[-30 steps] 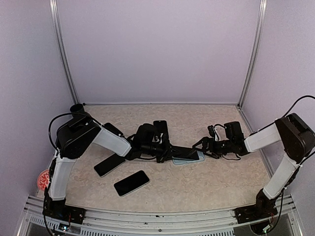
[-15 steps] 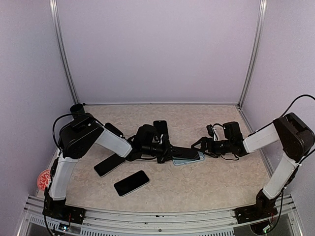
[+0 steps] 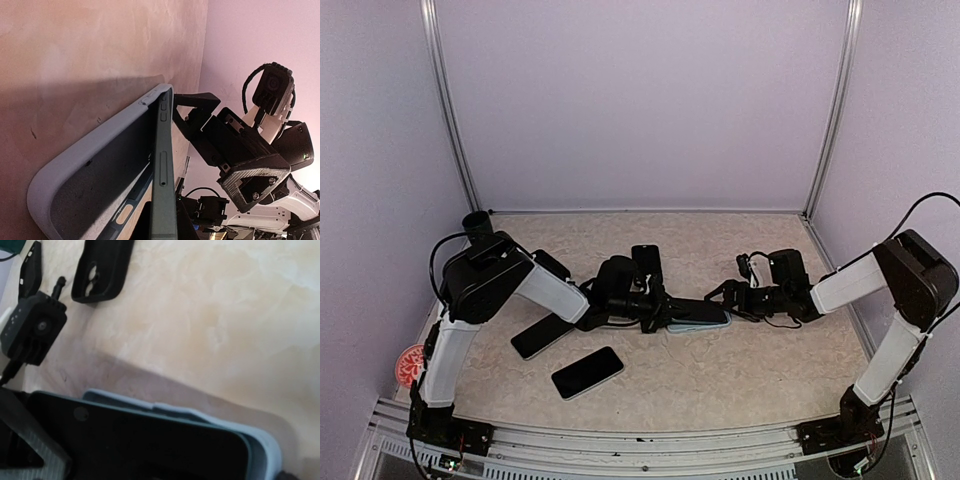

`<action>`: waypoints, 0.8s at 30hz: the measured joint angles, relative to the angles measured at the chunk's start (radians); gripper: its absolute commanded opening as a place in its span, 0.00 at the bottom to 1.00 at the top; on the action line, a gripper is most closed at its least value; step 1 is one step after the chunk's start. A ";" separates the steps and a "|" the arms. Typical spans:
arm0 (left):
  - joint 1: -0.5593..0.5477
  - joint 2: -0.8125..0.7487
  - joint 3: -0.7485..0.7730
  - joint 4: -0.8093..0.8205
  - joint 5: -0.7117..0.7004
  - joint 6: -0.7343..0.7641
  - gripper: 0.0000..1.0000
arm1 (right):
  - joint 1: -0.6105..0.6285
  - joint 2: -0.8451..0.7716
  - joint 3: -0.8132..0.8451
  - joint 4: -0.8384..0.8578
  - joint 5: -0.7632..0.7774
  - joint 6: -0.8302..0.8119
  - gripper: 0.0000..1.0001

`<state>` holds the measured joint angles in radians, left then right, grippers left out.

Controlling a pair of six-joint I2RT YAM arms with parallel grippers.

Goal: Put the phone into the phone case
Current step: Install the phone into the phone case.

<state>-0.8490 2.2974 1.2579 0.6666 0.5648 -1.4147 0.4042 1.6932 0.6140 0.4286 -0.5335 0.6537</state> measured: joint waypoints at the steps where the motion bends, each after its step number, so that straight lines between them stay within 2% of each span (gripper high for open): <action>1: -0.001 0.000 0.000 0.000 -0.002 0.000 0.00 | 0.002 0.000 0.000 0.001 0.002 0.001 1.00; 24: -0.005 0.034 0.027 0.024 0.019 0.043 0.00 | 0.019 0.000 0.000 0.014 0.026 0.043 1.00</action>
<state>-0.8539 2.3318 1.2854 0.6910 0.5835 -1.3716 0.4236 1.6936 0.6140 0.4423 -0.5076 0.6971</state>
